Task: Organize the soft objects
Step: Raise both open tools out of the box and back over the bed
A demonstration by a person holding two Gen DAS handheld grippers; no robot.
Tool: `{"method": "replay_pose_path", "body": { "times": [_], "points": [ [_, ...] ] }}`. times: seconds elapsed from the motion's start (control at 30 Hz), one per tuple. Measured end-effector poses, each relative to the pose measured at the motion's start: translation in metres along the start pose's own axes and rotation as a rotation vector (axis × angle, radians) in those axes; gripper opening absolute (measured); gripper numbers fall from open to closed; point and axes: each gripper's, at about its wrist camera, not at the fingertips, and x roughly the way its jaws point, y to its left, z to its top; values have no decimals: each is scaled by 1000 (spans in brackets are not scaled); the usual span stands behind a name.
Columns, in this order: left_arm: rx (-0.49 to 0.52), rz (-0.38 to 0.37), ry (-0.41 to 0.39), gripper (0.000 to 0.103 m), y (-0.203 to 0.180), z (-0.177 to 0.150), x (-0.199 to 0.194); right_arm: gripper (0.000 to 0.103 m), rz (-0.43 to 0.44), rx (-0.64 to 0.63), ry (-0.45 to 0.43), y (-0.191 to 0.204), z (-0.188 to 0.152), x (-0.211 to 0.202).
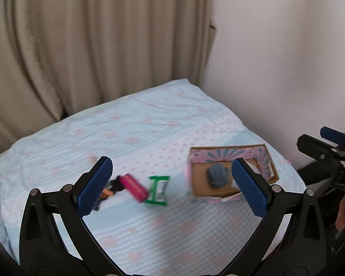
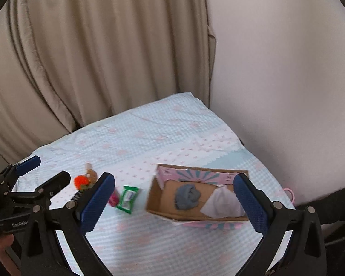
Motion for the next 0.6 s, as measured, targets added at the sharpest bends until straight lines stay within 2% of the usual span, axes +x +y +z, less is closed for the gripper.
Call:
{"method": "replay_pose_path", "body": {
  "times": [0.17, 0.3, 0.6],
  "points": [
    [-28, 61, -21, 103, 55, -34, -38, 103, 60, -10, -22, 46, -25, -16],
    [-59, 98, -14, 103, 98, -60, -52, 103, 89, -33, -22, 80, -47, -11],
    [-119, 120, 40, 103, 180, -91, -32, 103, 139, -58, 19, 138, -73, 28]
  ]
}}
